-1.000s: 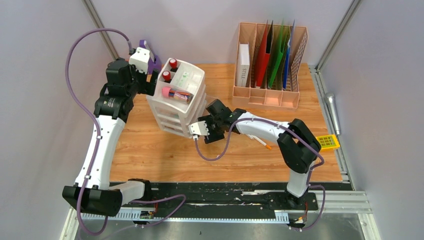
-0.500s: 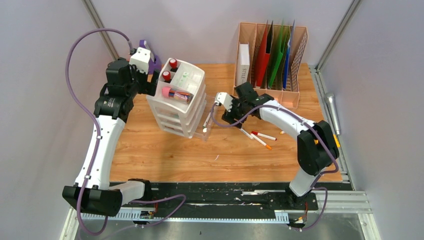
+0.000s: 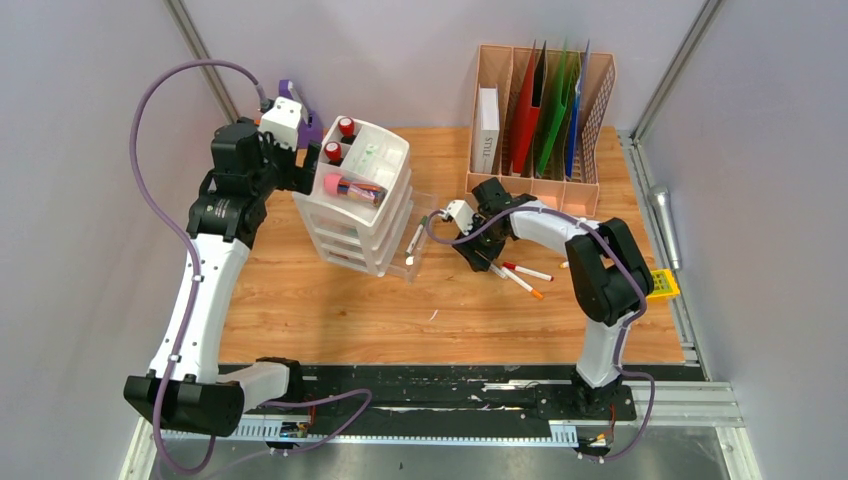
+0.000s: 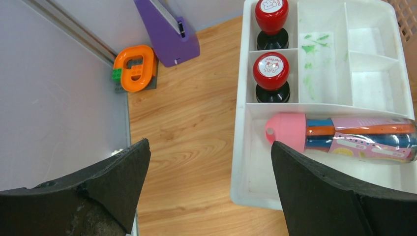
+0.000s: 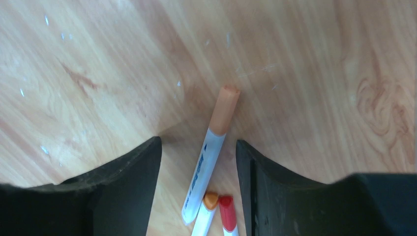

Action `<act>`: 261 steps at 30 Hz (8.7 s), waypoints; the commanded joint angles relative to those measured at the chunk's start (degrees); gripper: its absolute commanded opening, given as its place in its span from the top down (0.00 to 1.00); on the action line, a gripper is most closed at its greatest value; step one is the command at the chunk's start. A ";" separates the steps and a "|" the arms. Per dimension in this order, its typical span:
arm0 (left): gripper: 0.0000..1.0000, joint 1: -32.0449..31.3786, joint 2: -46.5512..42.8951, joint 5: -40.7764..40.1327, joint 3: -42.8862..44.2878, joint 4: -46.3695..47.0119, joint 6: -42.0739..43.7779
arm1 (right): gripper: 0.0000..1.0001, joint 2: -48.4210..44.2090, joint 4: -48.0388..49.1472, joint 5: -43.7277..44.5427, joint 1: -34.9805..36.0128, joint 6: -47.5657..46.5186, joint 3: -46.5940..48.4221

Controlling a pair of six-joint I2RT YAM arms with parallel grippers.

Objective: Organize the desk
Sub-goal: Pick up the stationery from the center of the board, then place the stationery in the drawer, then pick up the stationery from the center of the board, then place the stationery in the drawer, then pick up the stationery from the center of the board.

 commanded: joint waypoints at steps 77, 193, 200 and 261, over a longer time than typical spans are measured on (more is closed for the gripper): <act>0.00 0.23 -2.55 2.19 -0.84 0.22 -2.45 | 0.52 17.68 9.79 -25.97 -2.18 69.48 32.57; 0.00 0.29 -1.84 2.39 -1.01 1.85 -1.92 | 0.81 12.96 31.33 -35.58 -3.82 80.74 13.76; 0.00 0.28 -2.50 2.21 -0.77 1.41 -1.42 | 0.57 13.25 27.26 -36.41 -2.74 76.34 17.38; 0.00 0.28 -4.49 5.93 -2.41 2.02 -1.69 | 0.50 -18.42 -5.07 5.21 -11.66 4.23 -13.34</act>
